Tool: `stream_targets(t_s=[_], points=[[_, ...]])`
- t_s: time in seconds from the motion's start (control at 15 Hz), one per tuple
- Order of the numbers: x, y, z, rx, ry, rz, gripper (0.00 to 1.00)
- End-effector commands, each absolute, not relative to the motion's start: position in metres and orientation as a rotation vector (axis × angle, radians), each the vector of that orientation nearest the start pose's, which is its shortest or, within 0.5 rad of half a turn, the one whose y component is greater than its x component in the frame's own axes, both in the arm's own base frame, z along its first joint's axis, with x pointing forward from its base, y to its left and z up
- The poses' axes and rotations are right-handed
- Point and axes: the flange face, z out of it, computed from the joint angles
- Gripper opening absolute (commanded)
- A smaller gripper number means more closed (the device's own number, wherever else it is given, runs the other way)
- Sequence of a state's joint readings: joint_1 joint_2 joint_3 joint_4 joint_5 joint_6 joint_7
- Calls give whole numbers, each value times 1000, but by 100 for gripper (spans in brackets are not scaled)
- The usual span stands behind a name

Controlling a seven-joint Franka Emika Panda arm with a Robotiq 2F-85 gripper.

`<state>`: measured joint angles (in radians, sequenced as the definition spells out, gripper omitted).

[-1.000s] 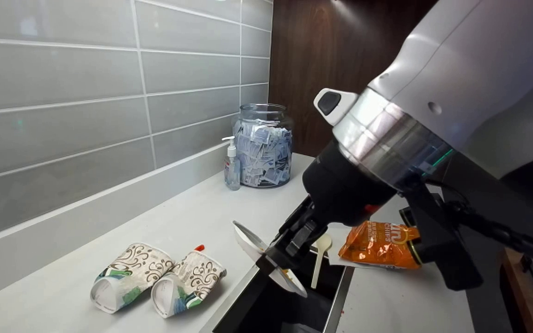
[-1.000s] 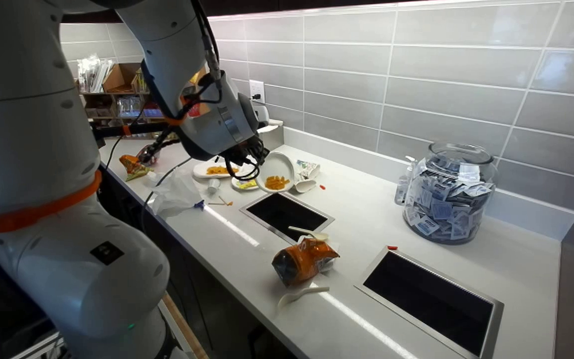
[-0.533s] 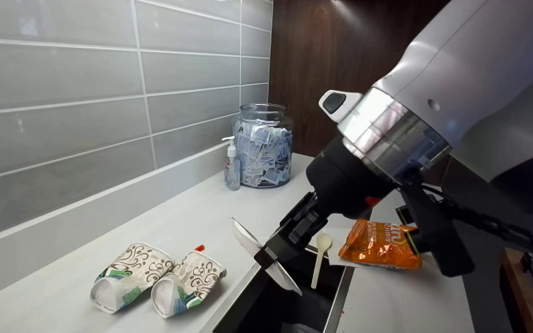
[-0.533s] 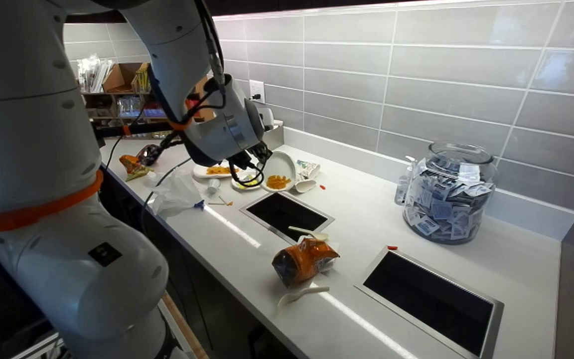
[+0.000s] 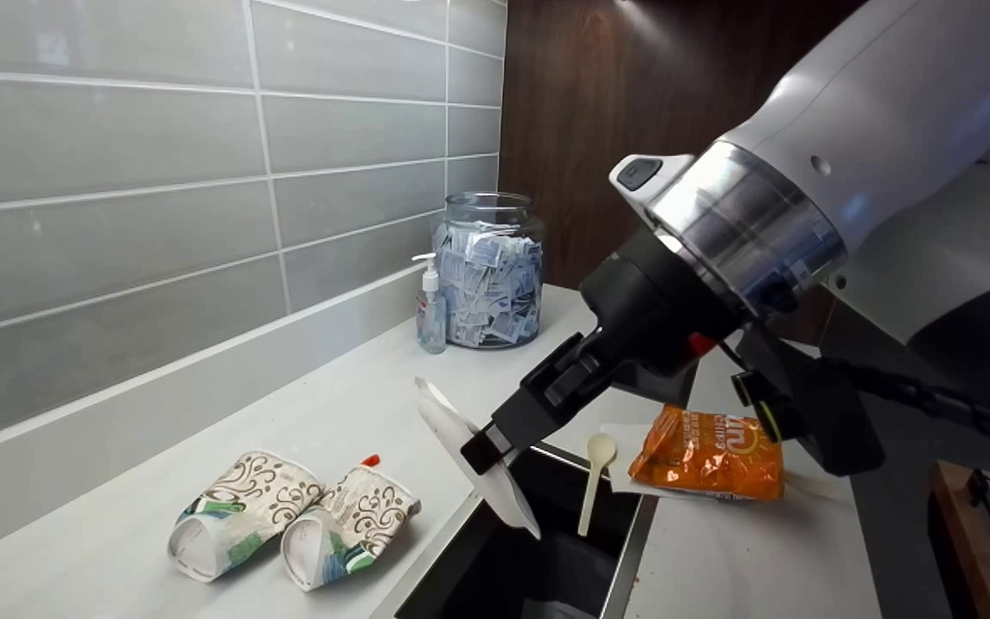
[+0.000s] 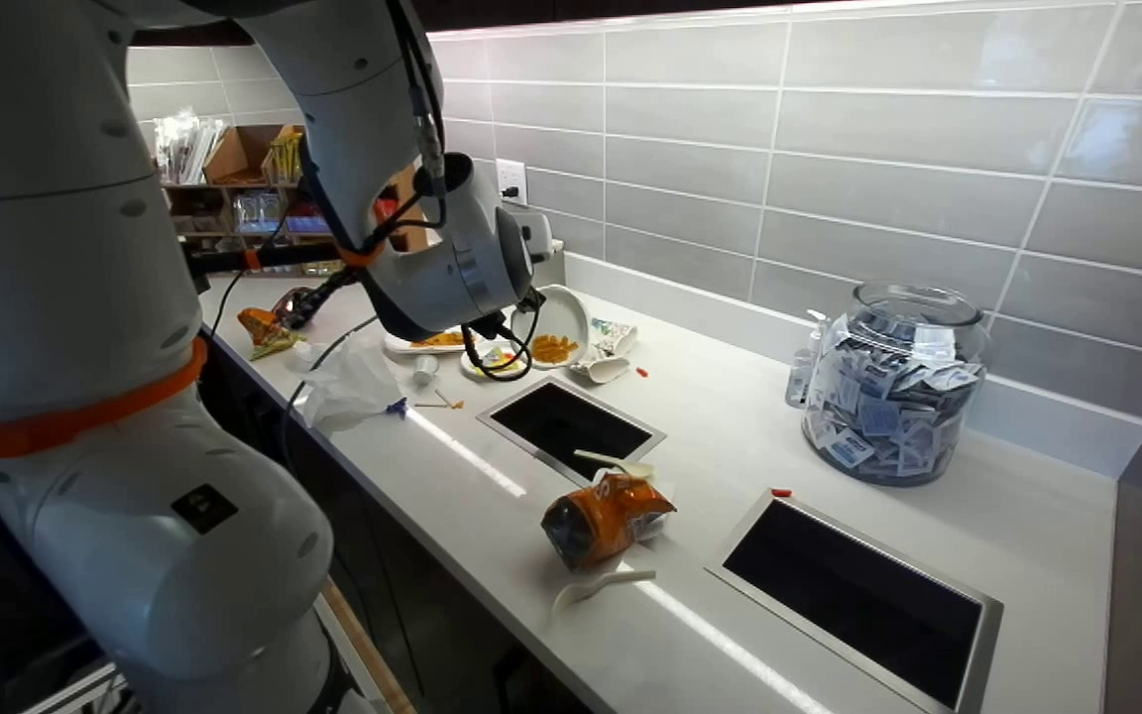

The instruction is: Pour the contents of the white plate into the bin on the left

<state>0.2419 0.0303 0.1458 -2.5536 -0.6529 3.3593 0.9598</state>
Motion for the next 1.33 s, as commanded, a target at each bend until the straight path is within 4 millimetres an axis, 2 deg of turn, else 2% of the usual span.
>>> stream_targets(t_s=[0.0,0.67,1.0,1.27], points=[[410,229,342,-2537,-145,-918,1],[391,207,341,-2430,-104,-934,1],[378,201,344,-2314,-150,-942,1],[376,192,346,-2305,-137,-967,1]])
